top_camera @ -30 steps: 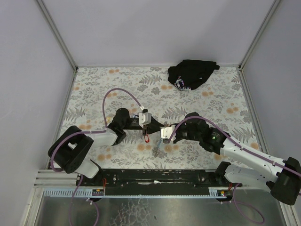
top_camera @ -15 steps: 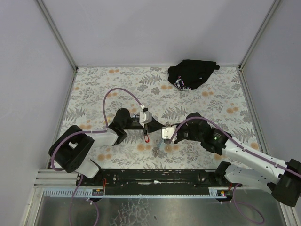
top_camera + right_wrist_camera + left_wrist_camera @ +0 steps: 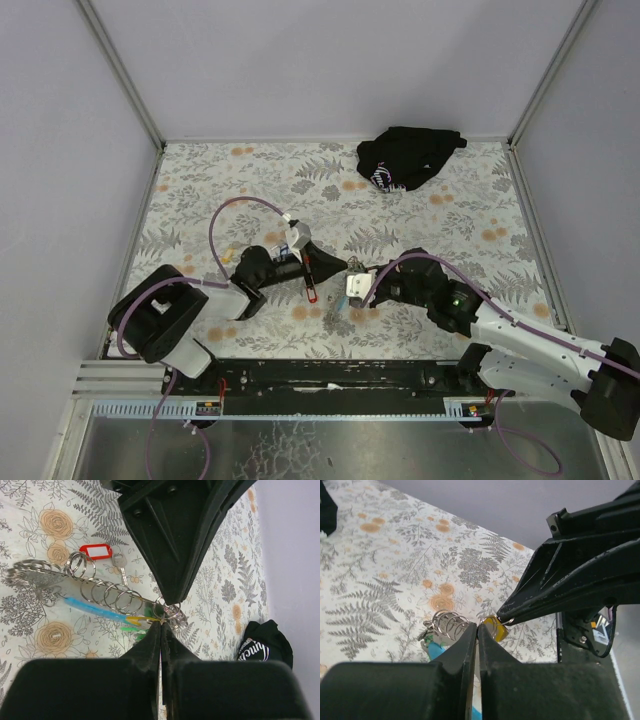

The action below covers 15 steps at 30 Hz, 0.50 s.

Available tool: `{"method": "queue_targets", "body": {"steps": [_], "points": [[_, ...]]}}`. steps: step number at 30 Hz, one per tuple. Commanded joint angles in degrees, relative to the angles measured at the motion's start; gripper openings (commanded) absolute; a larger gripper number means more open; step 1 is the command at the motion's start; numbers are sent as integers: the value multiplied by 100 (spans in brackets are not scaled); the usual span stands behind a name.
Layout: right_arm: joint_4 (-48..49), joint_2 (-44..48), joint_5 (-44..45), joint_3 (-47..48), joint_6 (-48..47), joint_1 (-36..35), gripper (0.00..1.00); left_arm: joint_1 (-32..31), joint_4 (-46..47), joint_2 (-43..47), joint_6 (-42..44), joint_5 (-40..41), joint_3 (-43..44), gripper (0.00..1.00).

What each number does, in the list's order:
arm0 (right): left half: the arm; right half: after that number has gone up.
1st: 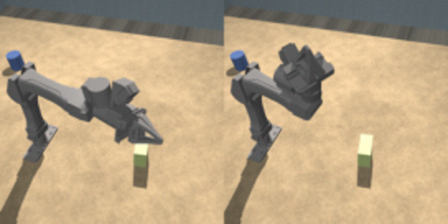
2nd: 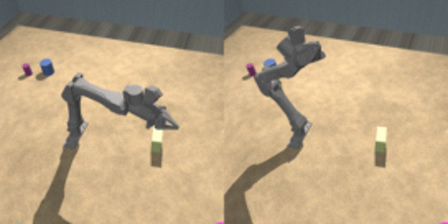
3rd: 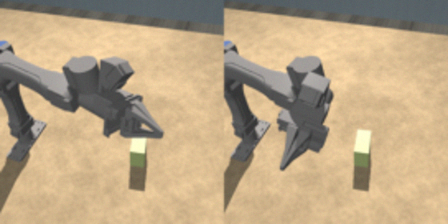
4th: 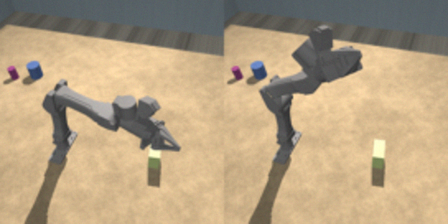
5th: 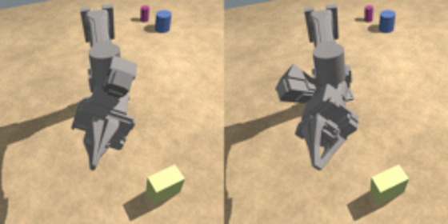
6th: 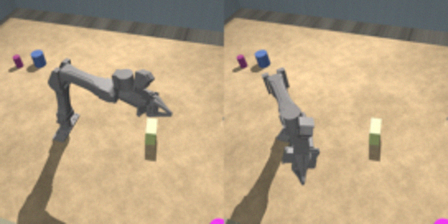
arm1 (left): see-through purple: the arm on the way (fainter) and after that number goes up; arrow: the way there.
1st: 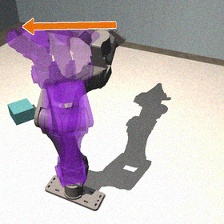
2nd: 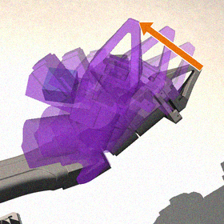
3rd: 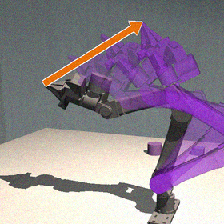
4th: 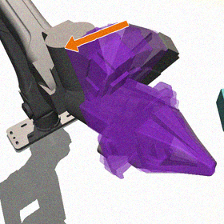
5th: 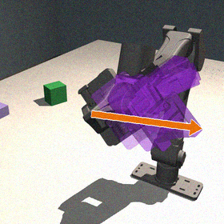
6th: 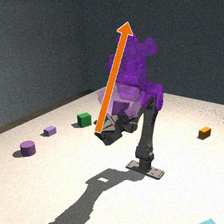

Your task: Put the keys on the keyring

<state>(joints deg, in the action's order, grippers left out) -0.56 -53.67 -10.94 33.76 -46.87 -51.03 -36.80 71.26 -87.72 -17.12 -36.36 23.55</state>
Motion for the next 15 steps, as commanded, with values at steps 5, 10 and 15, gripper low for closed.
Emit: {"method": "queue_targets", "body": {"steps": [5, 10, 15], "points": [[1008, -352, 93, -381, 254, -245, 0, -91, 2020, -436, -1450, 1726, -443, 0], [1055, -290, 272, -350, 135, -261, 0, -179, 2016, -375, -1377, 1871, -551, 0], [632, -151, 329, -15, -76, -264, 0, -171, 1760, -270, -707, 1470, -529, 9]]}}
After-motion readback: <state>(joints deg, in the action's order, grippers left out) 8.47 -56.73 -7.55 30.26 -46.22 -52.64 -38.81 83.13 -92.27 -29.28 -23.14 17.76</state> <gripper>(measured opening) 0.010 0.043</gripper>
